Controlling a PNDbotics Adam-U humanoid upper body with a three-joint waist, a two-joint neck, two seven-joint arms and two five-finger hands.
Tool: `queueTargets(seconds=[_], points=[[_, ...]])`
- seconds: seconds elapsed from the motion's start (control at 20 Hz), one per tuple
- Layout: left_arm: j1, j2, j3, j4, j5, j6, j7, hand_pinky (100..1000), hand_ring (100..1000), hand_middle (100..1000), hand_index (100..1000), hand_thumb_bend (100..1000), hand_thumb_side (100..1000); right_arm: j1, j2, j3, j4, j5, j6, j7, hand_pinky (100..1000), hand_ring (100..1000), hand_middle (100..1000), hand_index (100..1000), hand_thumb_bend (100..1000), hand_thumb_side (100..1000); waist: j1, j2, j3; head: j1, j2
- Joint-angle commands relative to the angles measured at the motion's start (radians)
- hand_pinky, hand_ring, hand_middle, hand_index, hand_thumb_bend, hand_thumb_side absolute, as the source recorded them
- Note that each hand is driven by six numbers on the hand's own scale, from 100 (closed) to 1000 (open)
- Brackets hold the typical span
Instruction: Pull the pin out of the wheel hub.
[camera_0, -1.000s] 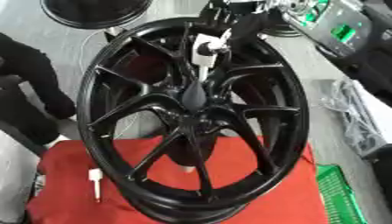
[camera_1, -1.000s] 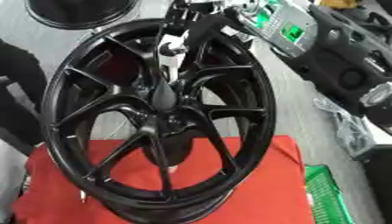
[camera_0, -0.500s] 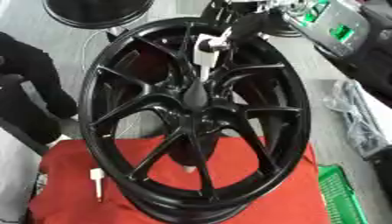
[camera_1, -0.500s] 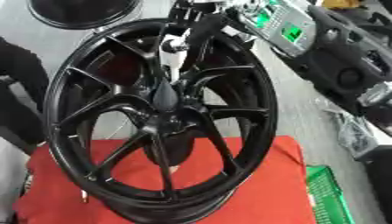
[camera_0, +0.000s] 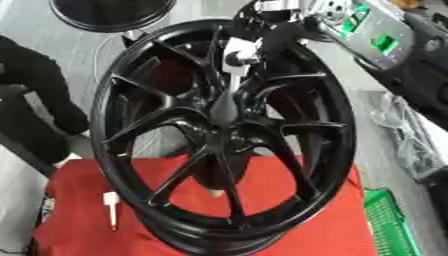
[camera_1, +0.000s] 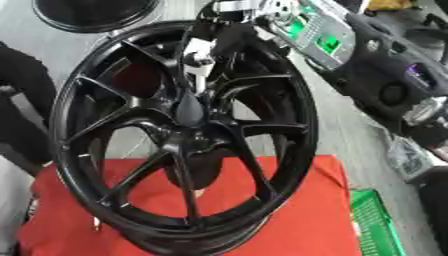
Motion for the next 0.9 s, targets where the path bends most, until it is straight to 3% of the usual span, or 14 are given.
queueTargets(seconds=[0.05,0.35,0.9], points=[[-0.016,0.010,0.003,-0.021,0.002,-0.001,-0.004,634,798,739,698,296,731,-0.013,-0.027,-0.013,-0.018,0.011,0.003,0.005,807,772,753,845,379,515,0.004,-0.017,0.002,-0.024,0.003],[-0.016,0.011,0.002,-0.021,0.002,-0.001,-0.005,634,799,739,698,296,731,-0.007,-0.030,-0.014,-0.015,0.020,0.009,0.007,786,741,721,820,344,495,0.004,-0.017,0.001,-0.035,0.004],[-0.015,0.012,0.000,-0.020,0.002,0.001,-0.007,634,800,741,697,294,734,-0.010,-0.029,-0.020,-0.029,-0.023,0.052,-0.032,766,719,546,686,221,408,0.004,-0.018,-0.001,-0.035,0.007]])
